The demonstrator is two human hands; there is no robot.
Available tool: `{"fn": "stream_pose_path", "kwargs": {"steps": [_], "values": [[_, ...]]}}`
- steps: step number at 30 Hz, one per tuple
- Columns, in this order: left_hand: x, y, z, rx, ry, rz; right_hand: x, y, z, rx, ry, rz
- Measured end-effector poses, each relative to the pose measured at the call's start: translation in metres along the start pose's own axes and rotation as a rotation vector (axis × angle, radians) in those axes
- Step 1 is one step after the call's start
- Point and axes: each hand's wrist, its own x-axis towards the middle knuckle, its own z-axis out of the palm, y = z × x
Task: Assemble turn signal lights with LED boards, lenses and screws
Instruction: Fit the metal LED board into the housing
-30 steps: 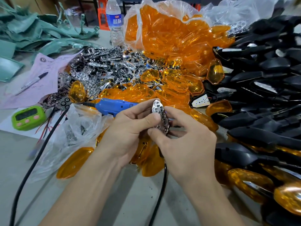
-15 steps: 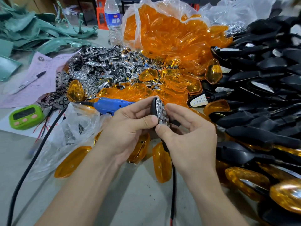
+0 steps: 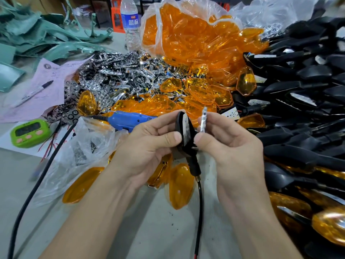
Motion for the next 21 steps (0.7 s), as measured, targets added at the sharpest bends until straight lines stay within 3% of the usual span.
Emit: {"fn": "stream_pose_path", "kwargs": {"steps": [4,8,13,21], "values": [[0.001,0.002,0.0,-0.049,0.011,-0.025,0.006,-0.004,-0.012,0.089,0.029,0.142],[0.002,0.003,-0.001,-0.06,0.032,-0.032,0.008,-0.004,-0.014,0.06,0.013,0.172],[0.001,0.002,-0.001,-0.035,0.012,-0.017,0.005,-0.004,-0.009,-0.026,-0.058,0.09],[0.001,-0.003,-0.001,0.042,0.038,0.009,-0.003,0.003,-0.001,-0.314,0.002,-0.084]]}}
